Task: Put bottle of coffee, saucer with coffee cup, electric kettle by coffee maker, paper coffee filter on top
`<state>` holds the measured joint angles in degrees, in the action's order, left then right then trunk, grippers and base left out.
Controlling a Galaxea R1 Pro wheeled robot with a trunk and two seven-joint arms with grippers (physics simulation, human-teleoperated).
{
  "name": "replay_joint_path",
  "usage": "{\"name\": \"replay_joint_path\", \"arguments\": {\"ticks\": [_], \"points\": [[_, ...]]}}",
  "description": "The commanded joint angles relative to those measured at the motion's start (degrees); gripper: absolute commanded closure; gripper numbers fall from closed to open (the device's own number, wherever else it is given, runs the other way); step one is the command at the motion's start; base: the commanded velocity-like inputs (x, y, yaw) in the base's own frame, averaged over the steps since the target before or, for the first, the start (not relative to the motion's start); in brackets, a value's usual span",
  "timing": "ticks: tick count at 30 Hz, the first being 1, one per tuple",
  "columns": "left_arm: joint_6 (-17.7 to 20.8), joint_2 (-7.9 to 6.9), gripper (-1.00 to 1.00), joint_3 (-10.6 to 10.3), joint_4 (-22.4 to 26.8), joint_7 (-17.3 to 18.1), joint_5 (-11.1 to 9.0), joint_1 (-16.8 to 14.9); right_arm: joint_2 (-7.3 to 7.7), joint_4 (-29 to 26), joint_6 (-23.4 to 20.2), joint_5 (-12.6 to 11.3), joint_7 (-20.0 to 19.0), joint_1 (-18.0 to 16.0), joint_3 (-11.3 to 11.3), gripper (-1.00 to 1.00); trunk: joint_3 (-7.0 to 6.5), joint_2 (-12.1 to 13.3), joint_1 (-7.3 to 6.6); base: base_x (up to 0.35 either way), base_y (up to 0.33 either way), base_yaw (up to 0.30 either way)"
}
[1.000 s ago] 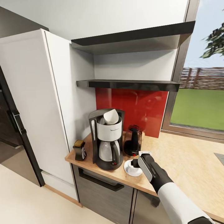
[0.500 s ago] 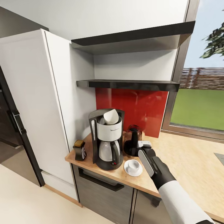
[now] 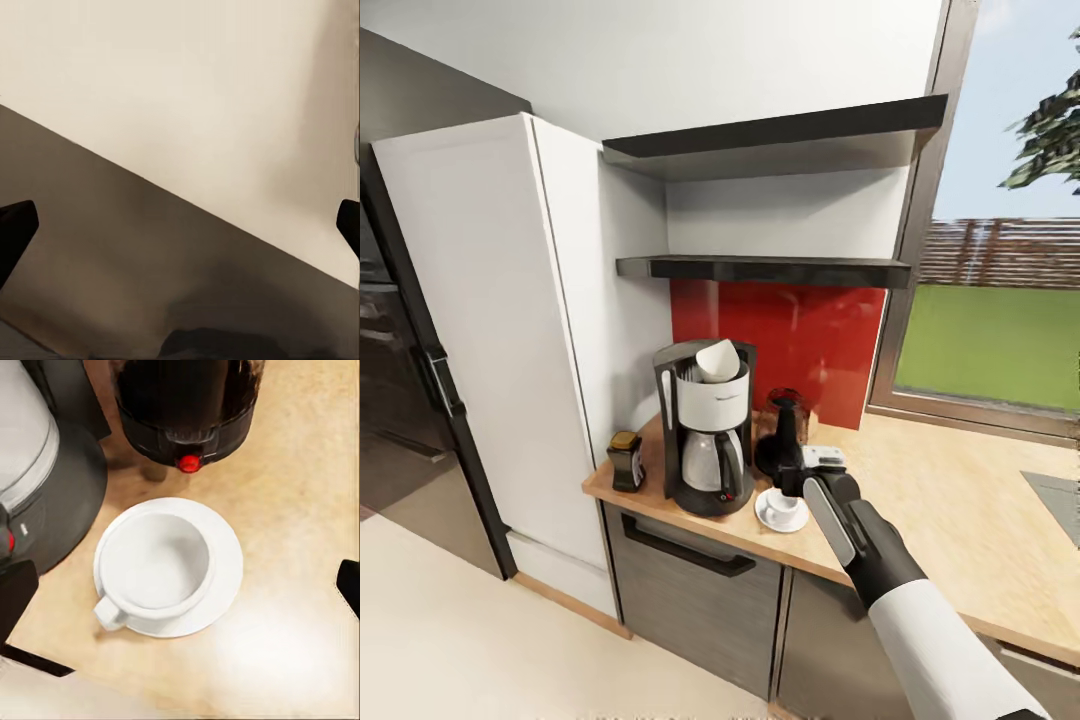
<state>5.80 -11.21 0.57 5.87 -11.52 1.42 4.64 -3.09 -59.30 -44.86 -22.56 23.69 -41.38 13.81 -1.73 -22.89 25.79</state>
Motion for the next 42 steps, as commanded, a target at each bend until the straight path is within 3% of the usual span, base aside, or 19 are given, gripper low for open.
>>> {"name": "replay_joint_path", "arguments": {"ticks": [1, 4, 6, 8, 9, 11, 13, 15, 16, 18, 20, 22, 26, 32, 38, 42], "points": [[-0.4, 0.03, -1.0, 0.1, 2.2, -0.1, 0.1, 0.1, 0.01, -1.1, -0.1, -0.6, 0.6, 0.0, 0.2, -1.0, -0.05, 0.0, 0.0, -0.22, 0.0, 0.0], [-5.6, 0.05, -1.0, 0.1, 5.3, 0.0, 0.0, 0.1, 0.03, -2.0, 0.5, -0.5, 0.6, 0.0, 0.2, -1.0, -0.29, 0.0, 0.0, -0.103, 0.0, 0.0], [-10.7, 0.05, -1.0, 0.1, 6.1, 0.0, 0.0, 0.0, 0.1, -2.0, 5.3, -0.4, 0.6, 0.0, 0.2, -1.0, -0.47, 0.0, 0.0, -0.018, 0.0, 0.0], [-15.0, 0.05, -1.0, 0.1, 6.3, 0.0, -0.1, 0.0, 0.15, -1.7, 13.5, -0.1, 0.5, 0.6, 0.3, -1.0, -0.64, 0.0, 0.0, -0.007, 0.0, 0.0], [-15.6, 0.03, -1.0, 0.1, 6.3, 0.0, -0.1, 0.0, 0.16, -1.7, 15.5, -0.1, 0.5, 0.9, 0.3, -1.0, -0.71, 0.0, 0.0, -0.004, 0.0, 0.0], [-17.3, 0.05, -1.0, 0.1, 6.3, 0.0, -0.1, 0.0, 0.22, -1.1, 24.3, 0.4, 0.4, 2.8, 0.4, -1.0, -0.86, 0.0, 0.0, -0.002, 0.0, 0.0], [-18.2, 0.05, -1.0, 0.1, 6.3, 0.0, -0.2, -0.1, 0.26, 0.5, 38.7, 4.3, 0.2, 5.9, 0.5, -1.0, -0.95, 0.0, 0.0, 0.0, 0.0, 0.0], [-18.5, 0.05, -1.0, 0.1, 6.4, 0.0, -0.3, -0.1, 0.25, 2.2, 47.6, 9.8, 0.2, 8.1, 0.6, -1.0, -0.98, 0.0, 0.0, 0.0, 0.0, 0.0], [-18.5, 0.05, -1.0, 0.1, 6.4, 0.0, -0.3, -0.2, 0.23, 3.3, 51.8, 13.1, 0.2, 9.0, 0.6, -1.0, -0.99, 0.0, 0.0, 0.0, 0.0, 0.0], [-18.6, 0.05, -1.0, 0.2, 6.4, 0.0, -0.3, -0.2, 0.09, 7.4, 65.6, 21.9, 0.4, 11.2, 0.7, -1.0, -0.99, 0.0, 0.0, 0.0, 0.0, 0.0], [-18.7, 0.11, -1.0, 0.2, 6.4, 0.0, -0.4, -0.2, -0.03, 12.9, 78.5, 25.3, 0.6, 11.9, 0.7, -1.0, -1.0, 0.0, 0.0, 0.0, 0.0, 0.0], [-18.7, 0.13, -1.0, 0.2, 6.4, 0.1, -0.4, -0.2, -0.01, 15.5, 84.6, 26.1, 0.6, 12.1, 0.7, -1.0, -1.0, 0.0, 0.0, 0.0, 0.0, 0.0], [-18.7, 0.21, -1.0, 0.2, 6.4, 0.1, -0.5, -0.2, 0.03, 19.6, 91.9, 26.6, 0.6, 12.2, 0.6, -1.0, -1.0, 0.0, 0.0, 0.0, 0.0, 0.0], [-18.7, 0.22, -1.0, 0.2, 6.4, 0.1, -0.5, -0.2, -0.33, 24.9, 99.0, 26.6, 1.2, 12.5, 0.7, -1.0, -1.0, 0.0, 0.0, 0.0, 0.0, 0.0], [-18.7, 0.22, -1.0, 0.2, 6.4, 0.1, -0.5, -0.2, -2.95, 31.9, 104.3, 26.4, 11.2, 15.7, 0.7, -1.0, -1.0, 0.0, 0.0, 0.0, 0.0, 0.0], [-18.7, 0.23, -1.0, 0.2, 6.3, 0.1, -0.5, -0.2, -3.65, 33.0, 104.8, 26.4, 13.9, 18.5, 0.7, -1.0, -1.0, 0.0, 0.0, 0.0, 0.0, 0.0]]}}
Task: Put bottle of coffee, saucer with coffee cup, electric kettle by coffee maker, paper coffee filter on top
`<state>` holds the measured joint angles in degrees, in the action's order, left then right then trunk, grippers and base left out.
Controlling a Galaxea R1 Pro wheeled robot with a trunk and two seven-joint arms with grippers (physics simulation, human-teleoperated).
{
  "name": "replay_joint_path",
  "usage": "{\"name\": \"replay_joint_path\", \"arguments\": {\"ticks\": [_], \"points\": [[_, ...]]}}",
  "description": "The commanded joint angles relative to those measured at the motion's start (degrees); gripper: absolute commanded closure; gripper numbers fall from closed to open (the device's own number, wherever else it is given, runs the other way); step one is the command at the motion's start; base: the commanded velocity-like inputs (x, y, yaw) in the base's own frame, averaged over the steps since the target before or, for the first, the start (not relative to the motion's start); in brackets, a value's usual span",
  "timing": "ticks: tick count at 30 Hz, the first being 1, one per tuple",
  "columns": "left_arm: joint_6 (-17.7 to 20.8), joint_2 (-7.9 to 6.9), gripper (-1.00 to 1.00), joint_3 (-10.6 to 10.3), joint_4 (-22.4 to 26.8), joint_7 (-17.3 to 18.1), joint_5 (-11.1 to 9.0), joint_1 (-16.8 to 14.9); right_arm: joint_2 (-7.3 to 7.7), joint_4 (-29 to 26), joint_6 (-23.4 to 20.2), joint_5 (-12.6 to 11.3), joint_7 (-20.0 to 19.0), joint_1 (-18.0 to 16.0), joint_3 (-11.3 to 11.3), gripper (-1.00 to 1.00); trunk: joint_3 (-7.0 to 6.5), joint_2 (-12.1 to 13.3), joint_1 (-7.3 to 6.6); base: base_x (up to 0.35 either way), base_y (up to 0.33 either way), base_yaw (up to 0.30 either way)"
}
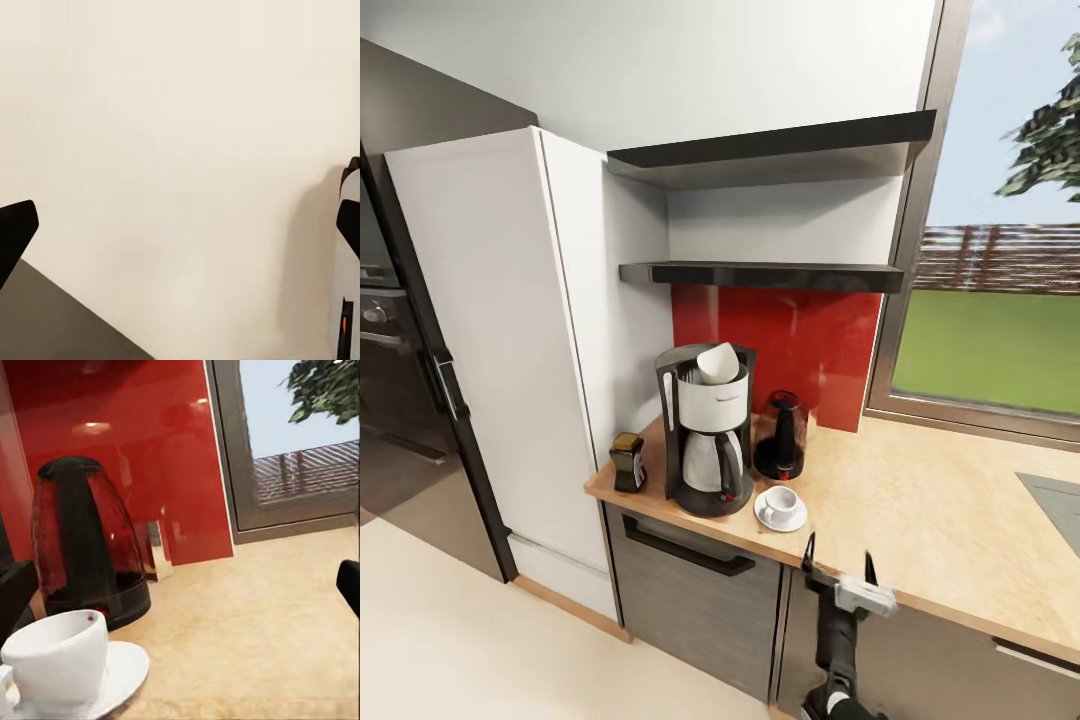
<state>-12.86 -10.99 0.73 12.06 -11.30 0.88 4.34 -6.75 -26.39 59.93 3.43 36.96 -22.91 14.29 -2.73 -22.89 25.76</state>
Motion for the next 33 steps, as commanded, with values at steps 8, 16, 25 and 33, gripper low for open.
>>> {"name": "replay_joint_path", "arguments": {"ticks": [8, 16, 25, 33], "points": [[-0.1, 0.01, -1.0, 0.1, 0.0, -0.1, 0.2, 0.1, -1.5, 9.2, 0.1, 0.1, 1.2, 4.0, 0.2, -1.0, 0.0, 0.0, 0.02, 0.0, 0.0, 0.0], [0.0, 0.01, -1.0, 0.0, 0.0, 0.0, 0.5, 0.1, -3.25, 21.3, -0.1, 0.1, 1.3, 4.2, 0.1, -1.0, 0.0, 0.0, 0.02, 0.0, 0.0, 0.0], [0.2, 3.37, -1.0, -0.1, -0.3, 0.1, 0.7, 0.1, -3.25, 24.7, -21.4, -8.4, 0.9, 6.6, -0.4, -1.0, 0.0, 0.0, 0.02, 0.0, 0.0, 0.0], [1.3, 4.91, -1.0, 0.2, -3.9, -0.4, 0.4, 0.3, -3.25, 24.9, -61.3, -21.5, -16.0, 7.3, -0.5, -1.0, 0.0, 0.0, 0.02, 0.0, 0.0, 0.0]]}}
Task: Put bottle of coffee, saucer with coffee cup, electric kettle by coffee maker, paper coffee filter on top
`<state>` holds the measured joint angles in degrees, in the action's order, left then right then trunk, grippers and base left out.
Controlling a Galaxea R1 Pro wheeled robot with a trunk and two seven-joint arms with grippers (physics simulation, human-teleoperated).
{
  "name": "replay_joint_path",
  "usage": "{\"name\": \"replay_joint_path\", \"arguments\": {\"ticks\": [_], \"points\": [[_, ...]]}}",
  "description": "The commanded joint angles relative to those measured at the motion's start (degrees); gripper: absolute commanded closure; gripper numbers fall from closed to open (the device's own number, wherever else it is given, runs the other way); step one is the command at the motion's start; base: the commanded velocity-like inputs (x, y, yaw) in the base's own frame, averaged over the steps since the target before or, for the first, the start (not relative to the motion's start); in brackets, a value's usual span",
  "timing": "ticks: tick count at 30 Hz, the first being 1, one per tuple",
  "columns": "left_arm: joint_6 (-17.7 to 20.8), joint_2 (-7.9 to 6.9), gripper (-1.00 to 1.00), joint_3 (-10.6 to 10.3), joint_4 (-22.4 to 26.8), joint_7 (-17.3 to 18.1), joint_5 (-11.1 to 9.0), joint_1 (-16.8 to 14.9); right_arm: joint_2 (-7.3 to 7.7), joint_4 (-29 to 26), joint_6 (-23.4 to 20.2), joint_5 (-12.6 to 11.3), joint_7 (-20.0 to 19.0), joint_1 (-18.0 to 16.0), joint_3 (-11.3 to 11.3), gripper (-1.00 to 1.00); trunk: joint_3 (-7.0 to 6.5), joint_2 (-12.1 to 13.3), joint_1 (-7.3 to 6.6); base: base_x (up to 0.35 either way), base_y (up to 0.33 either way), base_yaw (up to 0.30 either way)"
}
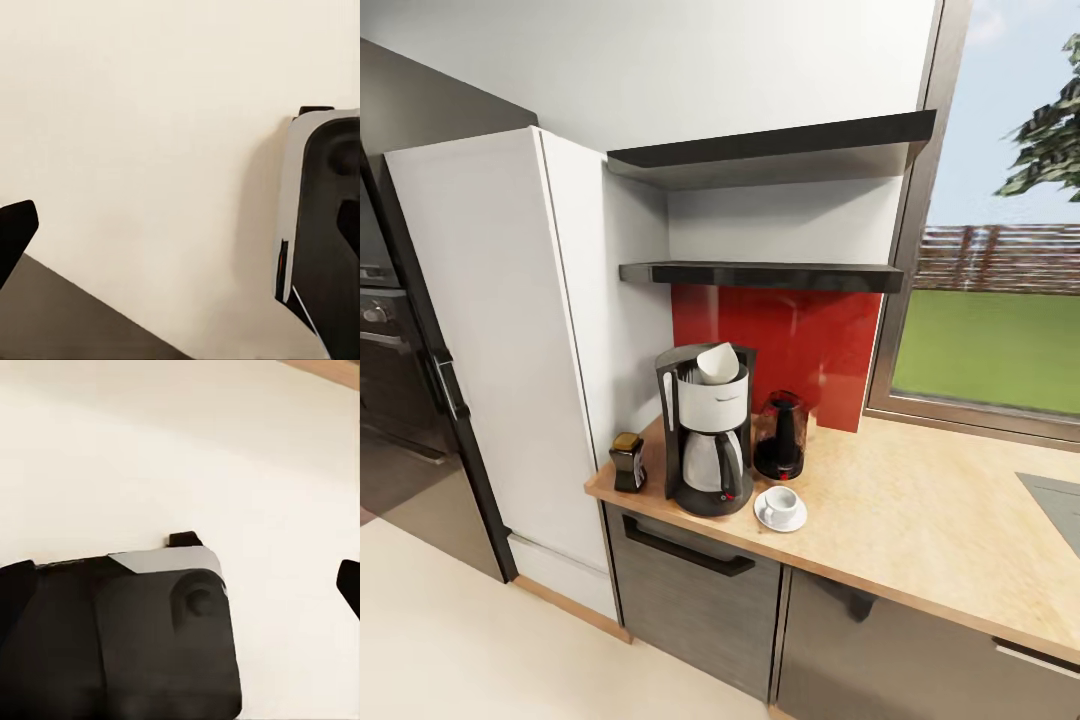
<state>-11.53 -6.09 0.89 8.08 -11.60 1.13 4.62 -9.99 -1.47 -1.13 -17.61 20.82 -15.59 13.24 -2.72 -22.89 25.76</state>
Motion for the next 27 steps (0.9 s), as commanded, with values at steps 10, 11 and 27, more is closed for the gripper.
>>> {"name": "replay_joint_path", "arguments": {"ticks": [10, 11, 27], "points": [[20.0, 1.97, -1.0, 0.4, -7.3, 0.4, -0.3, 0.0, -0.01, 0.0, -9.9, -1.4, -3.1, 4.2, 0.5, -1.0, 0.0, 0.0, 0.02, 0.0, 0.0, 0.0], [21.4, 2.01, -1.0, 0.4, -7.3, 0.3, -0.3, 0.0, -0.01, 0.0, -10.0, -1.5, -3.1, 4.7, 0.5, -1.0, 0.0, 0.0, 0.02, 0.0, 0.0, 0.0], [22.0, 1.9, -1.0, 0.0, -7.1, 0.2, -0.1, 0.0, 0.31, -0.4, -9.3, -1.5, -3.2, 5.8, 0.6, -1.0, 0.0, 0.0, 0.02, 0.0, 0.0, 0.0]]}}
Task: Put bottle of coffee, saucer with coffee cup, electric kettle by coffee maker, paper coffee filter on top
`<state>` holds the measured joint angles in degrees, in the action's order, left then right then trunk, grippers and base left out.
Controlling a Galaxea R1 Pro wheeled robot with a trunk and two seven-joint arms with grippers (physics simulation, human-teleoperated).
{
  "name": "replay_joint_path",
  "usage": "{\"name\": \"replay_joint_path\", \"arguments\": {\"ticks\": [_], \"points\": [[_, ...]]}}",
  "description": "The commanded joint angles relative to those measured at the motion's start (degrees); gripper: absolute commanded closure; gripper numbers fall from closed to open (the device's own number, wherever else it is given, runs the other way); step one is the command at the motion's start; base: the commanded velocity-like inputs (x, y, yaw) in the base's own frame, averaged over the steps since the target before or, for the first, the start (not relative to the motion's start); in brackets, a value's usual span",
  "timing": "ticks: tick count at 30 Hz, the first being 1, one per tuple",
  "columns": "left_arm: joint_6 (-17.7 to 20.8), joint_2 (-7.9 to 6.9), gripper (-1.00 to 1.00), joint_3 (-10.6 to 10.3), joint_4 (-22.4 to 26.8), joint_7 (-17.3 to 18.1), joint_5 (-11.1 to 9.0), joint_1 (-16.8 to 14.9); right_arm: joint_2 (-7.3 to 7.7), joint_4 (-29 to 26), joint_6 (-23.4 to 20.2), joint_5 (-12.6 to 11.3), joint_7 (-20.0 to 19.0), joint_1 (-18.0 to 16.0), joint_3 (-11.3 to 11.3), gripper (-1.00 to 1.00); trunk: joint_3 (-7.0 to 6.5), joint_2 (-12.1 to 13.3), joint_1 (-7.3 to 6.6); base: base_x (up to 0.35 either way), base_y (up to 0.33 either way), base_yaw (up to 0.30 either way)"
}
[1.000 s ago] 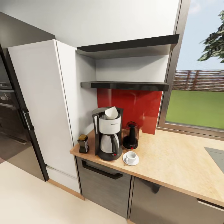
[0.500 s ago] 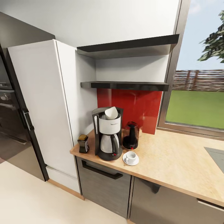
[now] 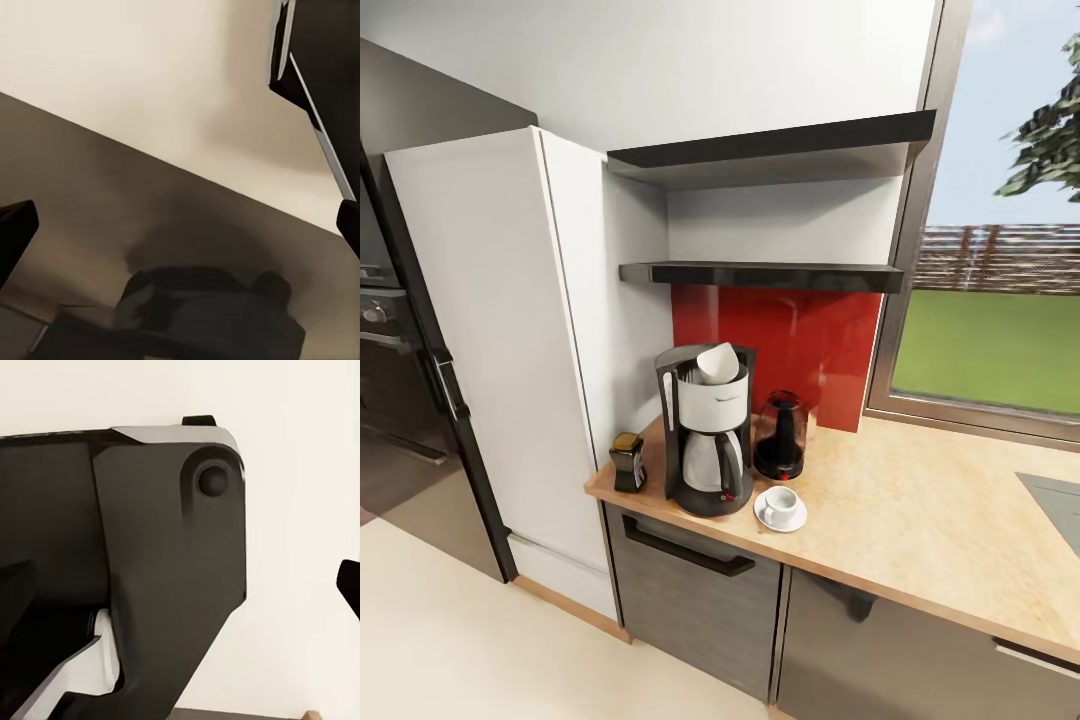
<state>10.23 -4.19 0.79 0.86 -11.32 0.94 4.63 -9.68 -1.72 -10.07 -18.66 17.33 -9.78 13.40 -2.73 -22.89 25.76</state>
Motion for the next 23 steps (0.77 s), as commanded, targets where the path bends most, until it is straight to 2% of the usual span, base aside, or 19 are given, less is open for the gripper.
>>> {"name": "replay_joint_path", "arguments": {"ticks": [1, 4, 7, 10, 11, 12, 16, 23], "points": [[0.2, 0.02, -1.0, 0.1, 0.1, -0.1, 0.1, 0.0, 0.23, -0.2, -0.4, -0.4, 0.3, 0.0, 0.5, -1.0, 0.0, 0.0, 0.02, 0.0, 0.0, 0.0], [-0.7, 0.1, -1.0, 0.1, 0.2, -0.1, 0.1, 0.0, 0.75, -0.6, 1.0, -0.4, 0.2, 0.0, 0.5, -1.0, 0.0, 0.0, 0.02, 0.0, 0.0, 0.0], [-5.5, 0.07, -1.0, 0.1, 0.2, -0.1, 0.1, 0.0, 1.67, -0.9, 6.2, -0.4, 0.2, 0.0, 0.5, -1.0, 0.0, 0.0, 0.02, 0.0, 0.0, 0.0], [-12.7, 0.05, -1.0, 0.1, 0.2, -0.1, 0.0, 0.0, 2.75, -1.0, 13.2, -0.4, 0.2, 0.0, 0.6, -1.0, 0.0, 0.0, 0.02, 0.0, 0.0, 0.0], [-20.9, 0.16, -1.0, 0.2, 0.2, -0.1, -0.1, 0.0, 3.45, -1.0, 18.2, -0.3, 0.2, 0.0, 0.5, -1.0, 0.0, 0.0, 0.02, 0.0, 0.0, 0.0], [-22.3, 0.16, -1.0, 0.2, 0.2, -0.1, -0.1, -0.1, 3.54, -1.0, 18.8, -0.3, 0.2, 0.0, 0.5, -1.0, 0.0, 0.0, 0.02, 0.0, 0.0, 0.0], [-24.4, 0.27, -1.0, 0.3, 0.2, -0.1, -0.1, -0.1, 3.67, -1.0, 19.5, -0.4, 0.2, 0.0, 0.6, -1.0, 0.0, 0.0, 0.02, 0.0, 0.0, 0.0], [-24.9, 0.58, -1.0, 0.1, 0.2, -0.1, 0.0, -0.1, 3.7, -0.9, 19.7, -0.4, 0.2, 0.0, 0.6, -1.0, 0.0, 0.0, 0.02, 0.0, 0.0, 0.0]]}}
